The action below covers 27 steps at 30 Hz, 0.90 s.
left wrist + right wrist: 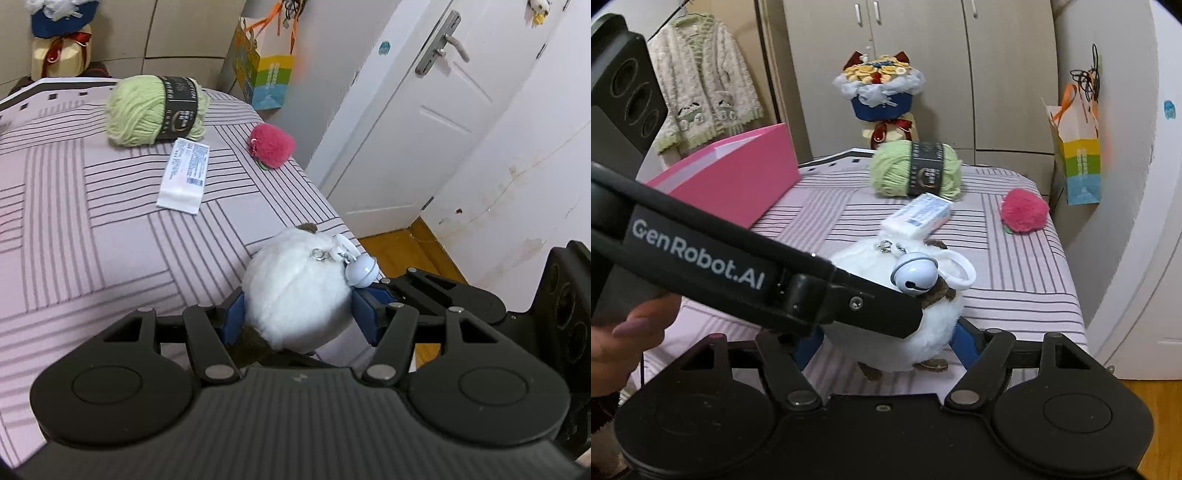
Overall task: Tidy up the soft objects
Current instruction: 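Grasp the white plush with the left gripper and lift it, then carry the white plush over the pink box with the left gripper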
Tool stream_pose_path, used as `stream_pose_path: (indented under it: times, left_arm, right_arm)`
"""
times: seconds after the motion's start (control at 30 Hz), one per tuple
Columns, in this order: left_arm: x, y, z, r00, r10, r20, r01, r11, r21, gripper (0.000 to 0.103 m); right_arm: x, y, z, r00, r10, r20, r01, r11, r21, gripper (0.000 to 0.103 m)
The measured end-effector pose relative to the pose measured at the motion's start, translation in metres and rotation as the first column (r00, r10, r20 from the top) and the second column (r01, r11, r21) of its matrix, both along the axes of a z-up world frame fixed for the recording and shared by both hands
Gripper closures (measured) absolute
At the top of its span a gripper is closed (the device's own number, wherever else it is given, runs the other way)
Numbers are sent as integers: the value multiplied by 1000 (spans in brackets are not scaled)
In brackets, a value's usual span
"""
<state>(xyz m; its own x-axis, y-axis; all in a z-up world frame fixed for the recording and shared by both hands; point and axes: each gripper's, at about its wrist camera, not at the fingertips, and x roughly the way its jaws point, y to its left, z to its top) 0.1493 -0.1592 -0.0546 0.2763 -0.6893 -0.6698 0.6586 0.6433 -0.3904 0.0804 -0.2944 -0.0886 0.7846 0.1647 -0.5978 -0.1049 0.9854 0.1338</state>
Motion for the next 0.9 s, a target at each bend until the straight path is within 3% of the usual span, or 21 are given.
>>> stream_pose_path:
  times: [0.5,0.9]
  left_arm:
    - [-61,86,29,986,118,121,-108,991,-80,43]
    - [-65,157,49,938,288,195,-260,953,-156,43]
  right_arm:
    - [-37,71,38,988,137,71,-132,989,-73,25]
    - [-15,136,67,951,283,123,-268,955,-128,25]
